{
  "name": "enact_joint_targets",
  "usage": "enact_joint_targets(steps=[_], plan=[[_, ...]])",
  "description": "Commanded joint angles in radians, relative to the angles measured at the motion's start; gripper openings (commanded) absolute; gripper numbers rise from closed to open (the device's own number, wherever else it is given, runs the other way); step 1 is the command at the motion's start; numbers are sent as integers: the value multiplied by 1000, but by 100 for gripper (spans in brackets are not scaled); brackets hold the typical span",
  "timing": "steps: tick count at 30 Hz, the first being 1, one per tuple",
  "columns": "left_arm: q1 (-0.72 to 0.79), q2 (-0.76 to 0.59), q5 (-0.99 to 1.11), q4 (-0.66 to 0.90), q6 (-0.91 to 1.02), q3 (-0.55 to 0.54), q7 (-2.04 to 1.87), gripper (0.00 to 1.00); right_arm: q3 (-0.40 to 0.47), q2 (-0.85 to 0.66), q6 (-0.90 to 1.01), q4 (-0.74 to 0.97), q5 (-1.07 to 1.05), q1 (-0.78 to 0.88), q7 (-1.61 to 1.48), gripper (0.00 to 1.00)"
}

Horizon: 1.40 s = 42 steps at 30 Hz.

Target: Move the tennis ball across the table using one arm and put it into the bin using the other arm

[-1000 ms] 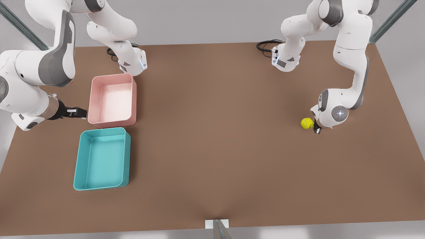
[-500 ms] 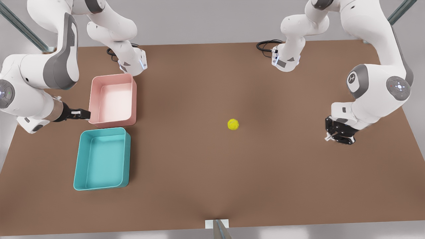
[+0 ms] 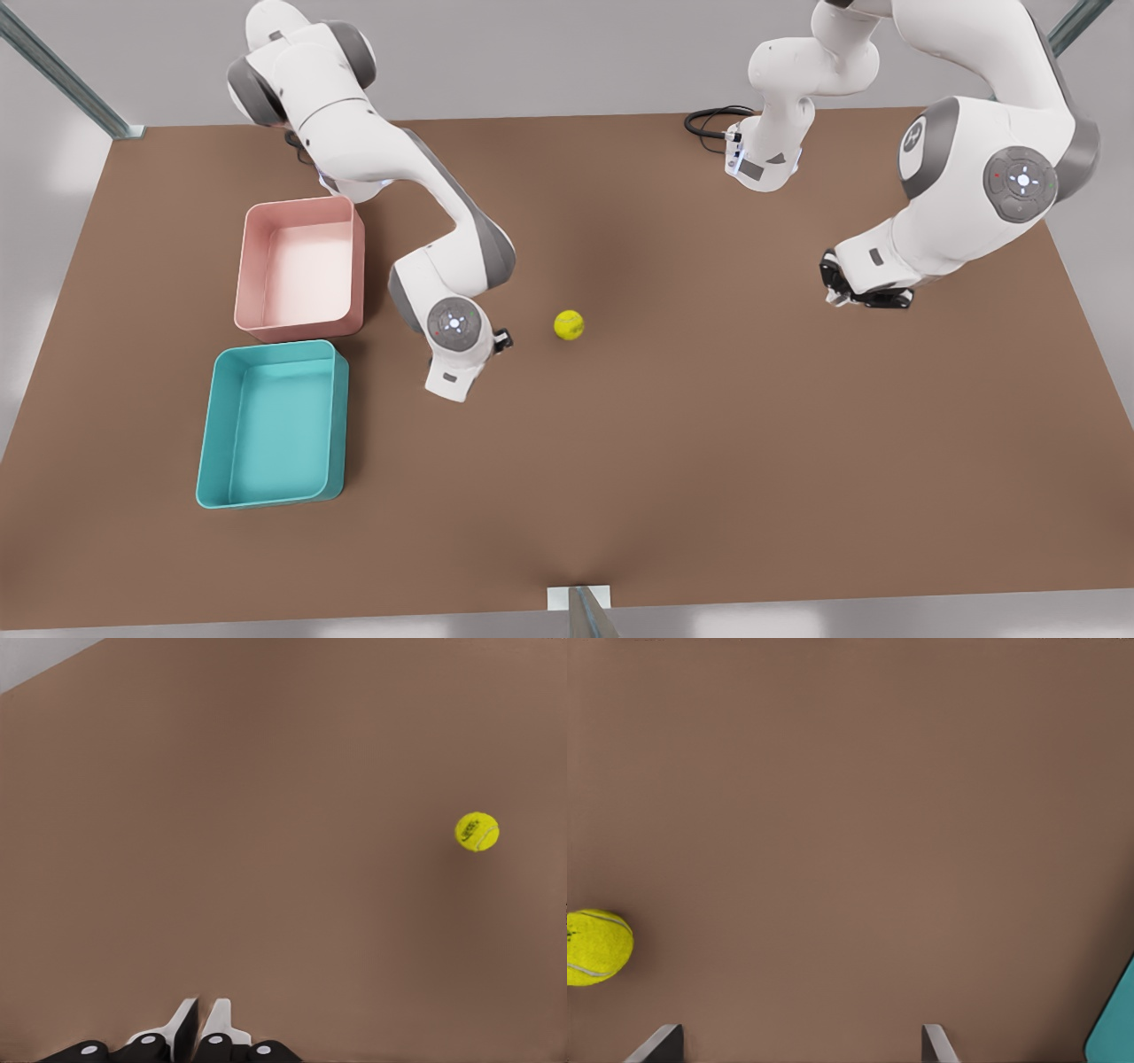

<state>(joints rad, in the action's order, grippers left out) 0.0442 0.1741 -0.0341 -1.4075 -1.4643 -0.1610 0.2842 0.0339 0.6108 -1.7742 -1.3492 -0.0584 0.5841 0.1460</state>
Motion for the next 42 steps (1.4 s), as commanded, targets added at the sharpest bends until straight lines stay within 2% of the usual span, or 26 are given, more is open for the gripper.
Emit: enact_joint_targets(steps=[1,2,3,5,9,19,42], plan=[[-1,-2,5,1,45,0,-583,100,0,9,-192,-8,-24,29,333,100],[0,-13,16,13,44,0,-824,100,0,18,-212,-8,-26,52,400,100],[0,-13,17,44,47,1,-839,100,0,23,-224,-10,-28,71,431,100],[2,-13,71,79,133,-2,-639,100,0,38,-289,-27,-44,103,506,100],[16,-15,60,73,134,0,-635,100,0,63,-398,-64,-44,142,580,100],[17,-10,59,67,154,5,-611,100,0,-5,-562,-288,-44,230,610,100],[-4,41,28,67,225,12,-617,100,-6,63,-613,-349,-41,280,615,100]])
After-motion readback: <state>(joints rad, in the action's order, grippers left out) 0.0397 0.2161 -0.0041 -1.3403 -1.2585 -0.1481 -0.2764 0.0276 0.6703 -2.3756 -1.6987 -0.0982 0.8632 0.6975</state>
